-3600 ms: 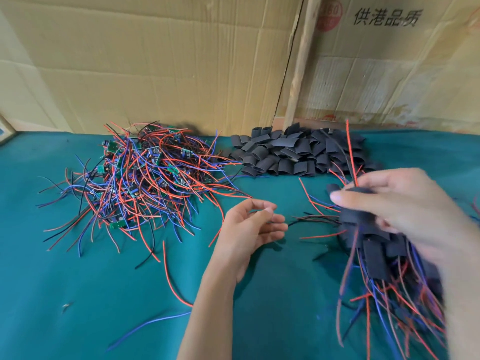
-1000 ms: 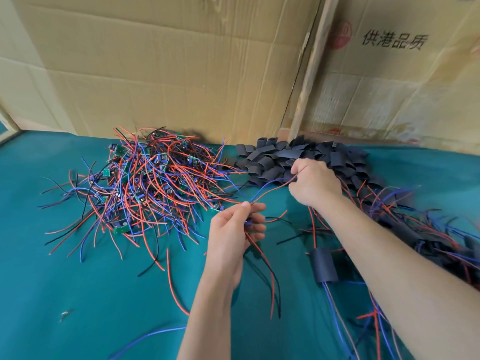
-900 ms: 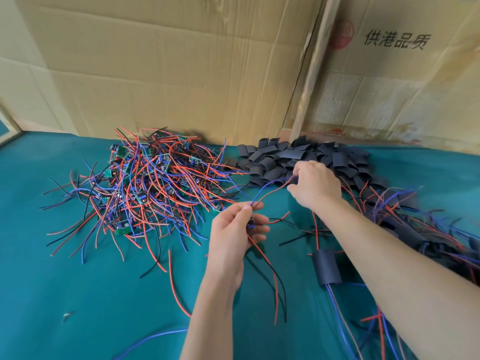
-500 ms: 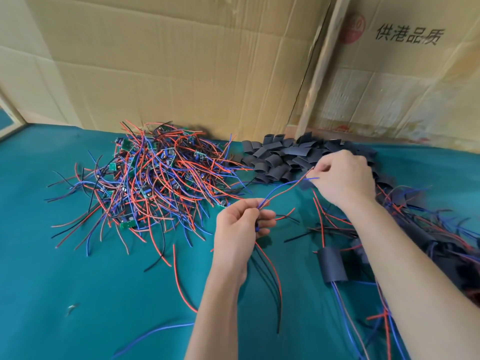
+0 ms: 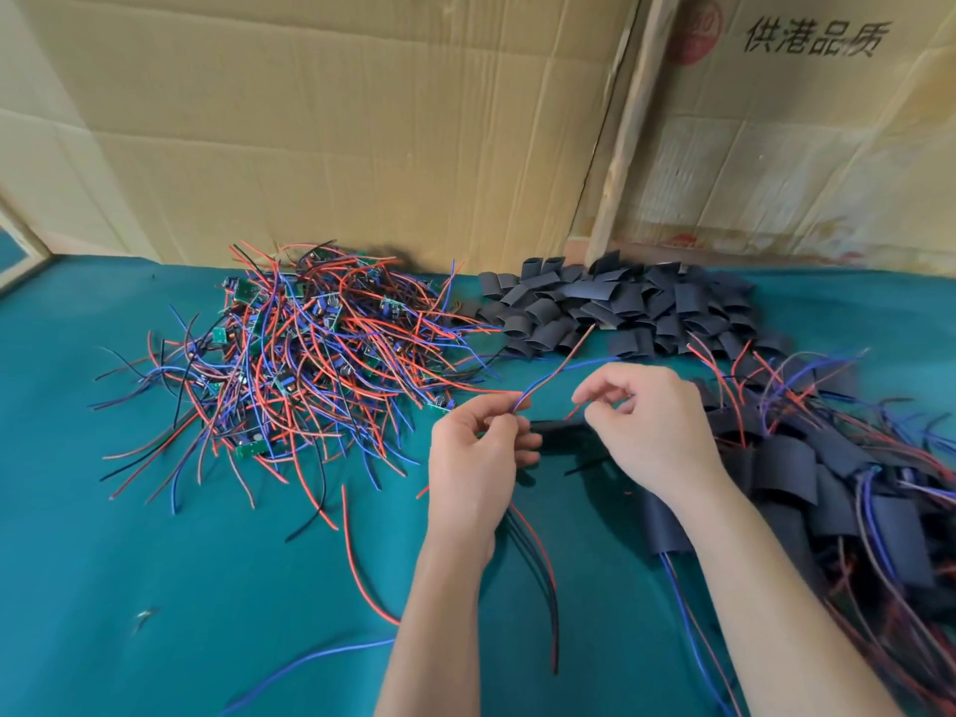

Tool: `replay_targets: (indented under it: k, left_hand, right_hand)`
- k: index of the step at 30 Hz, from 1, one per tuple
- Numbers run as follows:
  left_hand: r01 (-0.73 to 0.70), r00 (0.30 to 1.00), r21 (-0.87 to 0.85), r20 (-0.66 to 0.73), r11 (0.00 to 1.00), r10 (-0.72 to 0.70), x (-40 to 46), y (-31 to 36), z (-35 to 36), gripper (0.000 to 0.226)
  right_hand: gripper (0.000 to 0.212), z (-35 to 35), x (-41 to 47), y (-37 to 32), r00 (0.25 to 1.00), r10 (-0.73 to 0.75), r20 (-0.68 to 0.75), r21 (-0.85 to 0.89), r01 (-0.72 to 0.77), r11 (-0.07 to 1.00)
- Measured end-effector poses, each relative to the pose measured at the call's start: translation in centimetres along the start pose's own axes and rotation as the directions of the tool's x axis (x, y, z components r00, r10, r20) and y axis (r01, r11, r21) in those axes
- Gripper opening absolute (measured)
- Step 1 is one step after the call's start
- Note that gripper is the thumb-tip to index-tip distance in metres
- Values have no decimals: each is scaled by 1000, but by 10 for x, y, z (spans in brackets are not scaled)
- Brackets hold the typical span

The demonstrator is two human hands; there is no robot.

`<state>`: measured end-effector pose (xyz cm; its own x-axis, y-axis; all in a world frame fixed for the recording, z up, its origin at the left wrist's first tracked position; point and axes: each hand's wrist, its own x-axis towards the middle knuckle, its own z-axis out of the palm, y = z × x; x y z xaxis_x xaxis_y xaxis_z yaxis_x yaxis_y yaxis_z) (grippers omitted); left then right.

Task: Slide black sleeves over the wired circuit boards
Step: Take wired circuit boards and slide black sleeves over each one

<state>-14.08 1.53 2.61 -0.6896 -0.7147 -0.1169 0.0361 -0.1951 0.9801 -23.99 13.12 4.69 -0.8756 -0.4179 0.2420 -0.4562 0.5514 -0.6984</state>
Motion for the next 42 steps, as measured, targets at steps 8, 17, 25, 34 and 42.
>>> replay_targets:
  k: [8, 17, 25, 34, 42]
  left_hand:
    - [-164, 985, 371, 10, 914, 173, 0, -7, -1, 22]
    - [-141, 990, 303, 17, 942, 142, 3, -12, -3, 20]
    - [-90, 994, 43, 73, 995, 86, -1, -6, -1, 20]
    - [-62, 993, -37, 95, 997, 65, -5, 2, 0, 20]
    - [-52, 990, -25, 132, 998, 54, -7, 4, 0, 22]
  right_hand:
    - [10, 5, -7, -8, 976, -30, 216, -18, 35, 999]
    - [20, 10, -8, -8, 987, 22, 159, 37, -29, 999]
    - [21, 8, -8, -7, 979, 77, 188, 276, -128, 953]
    - [40, -12, 1, 1, 958, 282, 50, 854, -187, 486]
    - [23, -20, 6, 3, 930, 368, 12, 986, -73, 152]
